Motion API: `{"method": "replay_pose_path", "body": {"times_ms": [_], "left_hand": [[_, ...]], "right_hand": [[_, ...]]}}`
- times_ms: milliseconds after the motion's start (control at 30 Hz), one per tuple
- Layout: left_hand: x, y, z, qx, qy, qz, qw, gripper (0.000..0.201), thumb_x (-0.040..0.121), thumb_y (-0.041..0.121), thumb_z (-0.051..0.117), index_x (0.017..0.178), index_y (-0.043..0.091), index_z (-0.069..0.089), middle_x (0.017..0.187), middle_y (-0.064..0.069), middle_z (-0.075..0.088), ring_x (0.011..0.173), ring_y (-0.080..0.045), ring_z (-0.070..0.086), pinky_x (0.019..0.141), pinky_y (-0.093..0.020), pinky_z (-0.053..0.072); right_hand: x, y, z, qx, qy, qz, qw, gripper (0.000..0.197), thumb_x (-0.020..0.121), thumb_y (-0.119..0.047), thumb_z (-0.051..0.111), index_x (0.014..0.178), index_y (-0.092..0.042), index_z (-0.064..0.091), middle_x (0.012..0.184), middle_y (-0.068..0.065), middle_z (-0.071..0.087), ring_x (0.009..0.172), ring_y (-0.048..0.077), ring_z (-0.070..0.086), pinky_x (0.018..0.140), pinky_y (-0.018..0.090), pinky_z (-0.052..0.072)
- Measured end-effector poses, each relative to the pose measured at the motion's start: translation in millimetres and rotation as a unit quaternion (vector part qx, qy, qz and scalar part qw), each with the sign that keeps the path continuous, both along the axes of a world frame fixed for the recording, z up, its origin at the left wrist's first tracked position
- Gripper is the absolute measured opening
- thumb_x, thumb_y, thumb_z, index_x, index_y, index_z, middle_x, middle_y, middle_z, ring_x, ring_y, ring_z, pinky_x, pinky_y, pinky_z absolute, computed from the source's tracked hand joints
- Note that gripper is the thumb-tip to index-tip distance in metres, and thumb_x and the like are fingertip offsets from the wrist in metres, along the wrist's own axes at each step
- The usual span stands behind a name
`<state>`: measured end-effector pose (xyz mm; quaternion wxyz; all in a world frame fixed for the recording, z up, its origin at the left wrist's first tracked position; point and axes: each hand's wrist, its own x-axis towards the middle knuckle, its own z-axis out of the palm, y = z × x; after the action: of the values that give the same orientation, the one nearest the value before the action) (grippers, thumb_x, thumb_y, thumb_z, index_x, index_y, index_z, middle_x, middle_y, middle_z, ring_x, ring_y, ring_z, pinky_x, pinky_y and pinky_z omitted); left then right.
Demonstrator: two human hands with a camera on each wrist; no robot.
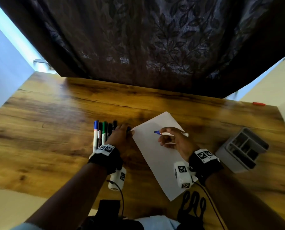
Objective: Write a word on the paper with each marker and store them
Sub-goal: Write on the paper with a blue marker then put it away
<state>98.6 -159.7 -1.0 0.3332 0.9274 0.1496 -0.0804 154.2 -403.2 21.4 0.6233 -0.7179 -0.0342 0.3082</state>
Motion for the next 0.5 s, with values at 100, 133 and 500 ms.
{"method": "replay_pose_path", "body": {"times_ms": [100,133,500], "left_hand": [[5,2,-7,0.021,0.031,0.026,0.999,0.042,0.095,0.031,0.052,0.134,0.017,0.045,0.134,-0.013,0.049,0.119,-0.034,0.052,0.097,-0.046,0.044],[3,1,-8,0.028,0.03,0.022,0.999,0.042,0.095,0.031,0.052,0.135,0.019,0.045,0.132,-0.014,0.05,0.118,-0.034,0.053,0.096,-0.045,0.045],[-4,-25,-4,0.079,0.072,-0.033,0.994,0.027,0.094,0.043,0.048,0.111,0.028,0.063,0.1,-0.002,0.067,0.089,-0.021,0.062,0.071,-0.029,0.047]], "right_hand": [[7,-4,-4,-0.005,0.025,-0.001,1.0,0.038,0.103,-0.028,0.039,0.096,-0.02,0.075,0.096,0.017,0.075,0.094,0.035,0.068,0.1,0.054,0.046],[9,-8,-4,-0.006,0.028,0.011,1.0,0.039,0.103,-0.028,0.038,0.097,-0.019,0.075,0.096,0.018,0.075,0.096,0.039,0.068,0.1,0.054,0.047],[35,-18,-1,-0.065,0.009,0.123,0.99,0.022,0.102,-0.012,0.043,0.115,-0.01,0.061,0.088,0.021,0.074,0.09,0.038,0.071,0.093,0.046,0.056]]}}
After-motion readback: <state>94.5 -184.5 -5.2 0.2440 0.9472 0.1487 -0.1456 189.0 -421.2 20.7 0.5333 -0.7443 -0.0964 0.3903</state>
